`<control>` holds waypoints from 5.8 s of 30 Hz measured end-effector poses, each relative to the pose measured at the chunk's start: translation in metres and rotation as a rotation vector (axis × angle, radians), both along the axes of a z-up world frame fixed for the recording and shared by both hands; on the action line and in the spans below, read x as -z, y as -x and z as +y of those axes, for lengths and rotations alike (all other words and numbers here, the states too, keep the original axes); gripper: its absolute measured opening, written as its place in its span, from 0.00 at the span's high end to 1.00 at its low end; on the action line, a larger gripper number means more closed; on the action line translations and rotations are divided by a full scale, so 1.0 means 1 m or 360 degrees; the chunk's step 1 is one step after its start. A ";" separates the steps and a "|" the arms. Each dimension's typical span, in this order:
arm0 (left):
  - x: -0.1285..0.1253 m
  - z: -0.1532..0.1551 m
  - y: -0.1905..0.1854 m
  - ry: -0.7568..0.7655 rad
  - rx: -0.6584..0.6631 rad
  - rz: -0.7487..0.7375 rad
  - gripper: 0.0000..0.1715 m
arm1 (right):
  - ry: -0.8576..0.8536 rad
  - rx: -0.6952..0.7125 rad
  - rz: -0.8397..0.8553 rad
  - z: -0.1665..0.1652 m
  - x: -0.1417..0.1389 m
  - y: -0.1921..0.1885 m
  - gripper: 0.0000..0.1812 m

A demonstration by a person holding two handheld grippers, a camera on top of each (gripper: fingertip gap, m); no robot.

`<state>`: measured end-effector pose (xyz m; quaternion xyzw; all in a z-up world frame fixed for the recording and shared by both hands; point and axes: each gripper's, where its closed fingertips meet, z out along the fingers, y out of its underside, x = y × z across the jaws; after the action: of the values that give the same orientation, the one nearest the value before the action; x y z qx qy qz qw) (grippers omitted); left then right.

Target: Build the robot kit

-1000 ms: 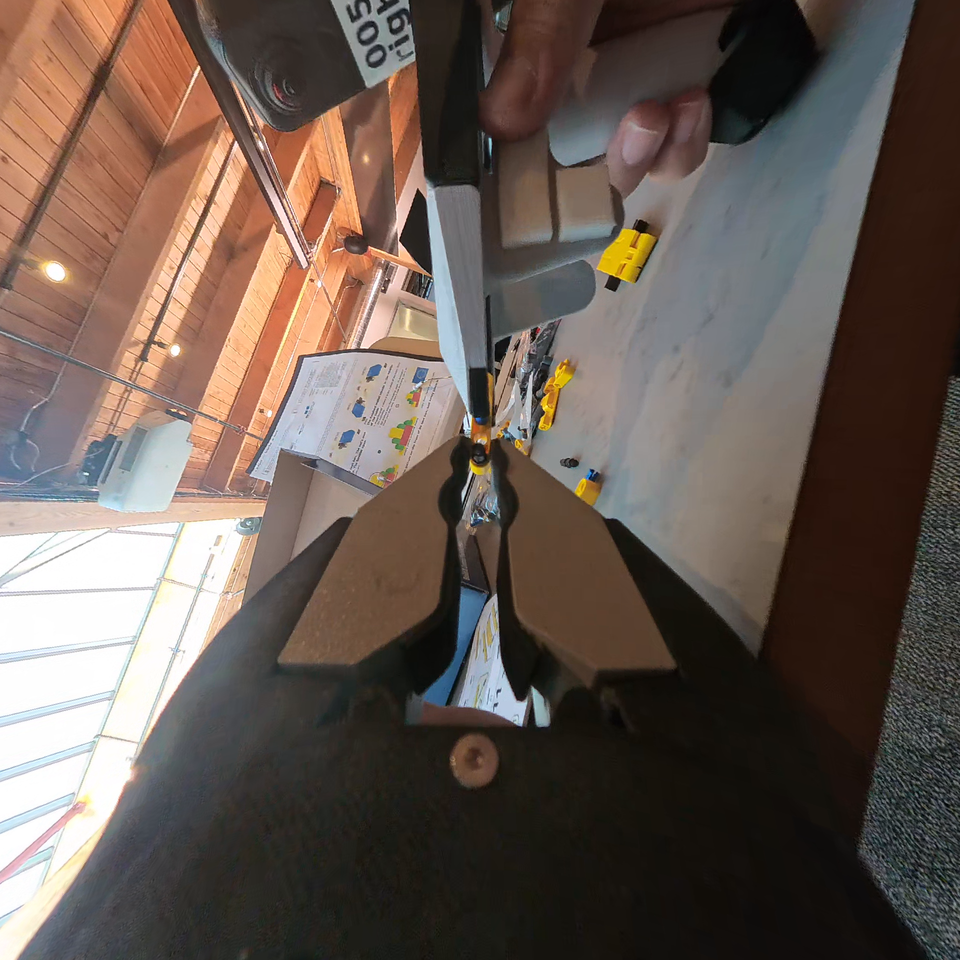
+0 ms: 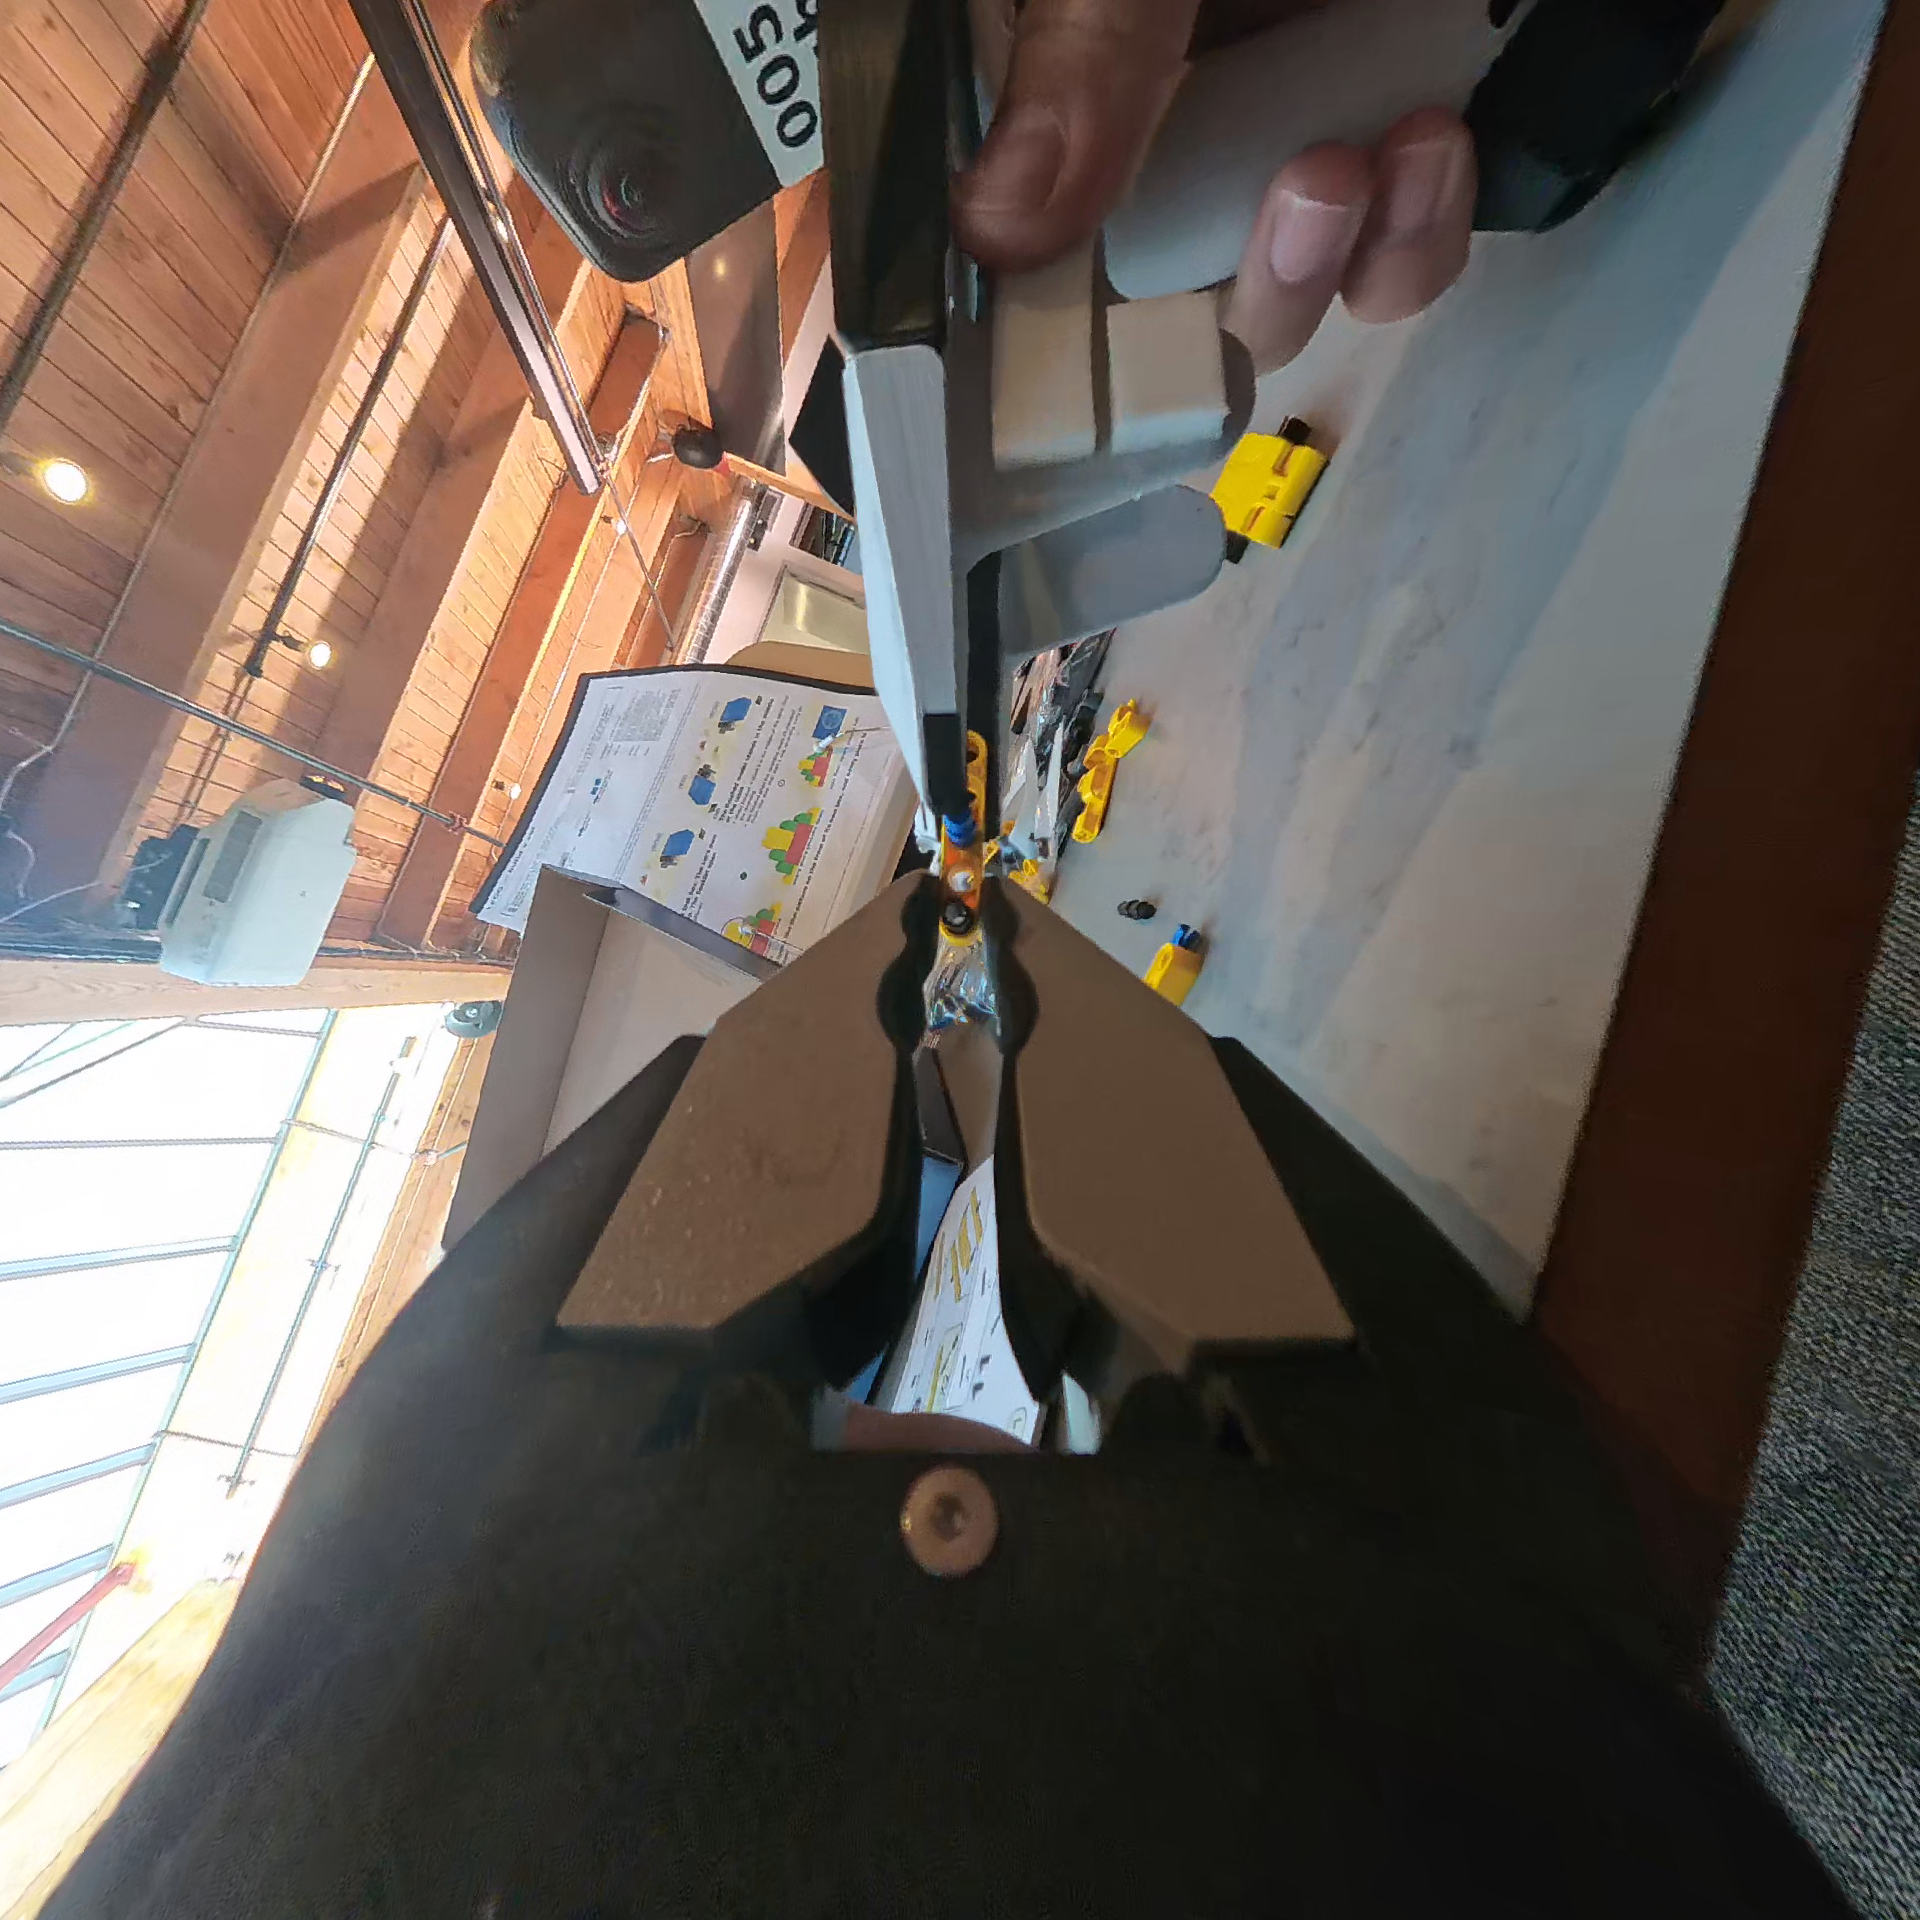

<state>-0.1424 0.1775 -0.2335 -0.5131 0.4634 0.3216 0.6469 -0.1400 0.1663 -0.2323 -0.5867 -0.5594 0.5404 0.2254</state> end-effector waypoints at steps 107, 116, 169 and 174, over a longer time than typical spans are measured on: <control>-0.004 -0.008 -0.033 0.0901 0.0135 -0.1063 0.88 | -0.0822 0.0259 -0.0107 0.059 0.022 -0.023 0.87; 0.011 -0.012 -0.041 0.0957 0.0121 -0.1014 0.92 | -0.0869 0.0247 -0.0156 0.058 0.028 -0.021 0.87; 0.025 -0.014 -0.045 0.1052 0.0104 -0.0900 0.97 | -0.0827 0.0185 -0.0093 0.066 0.022 -0.053 0.95; 0.026 -0.014 -0.046 0.1051 0.0103 -0.0893 0.98 | -0.0727 0.0317 0.0030 0.081 0.006 -0.055 0.95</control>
<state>-0.0967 0.1636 -0.2594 -0.7453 0.3636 -0.0162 0.5587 -0.0848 0.2475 -0.2386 -0.5678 -0.6043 0.3806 0.4094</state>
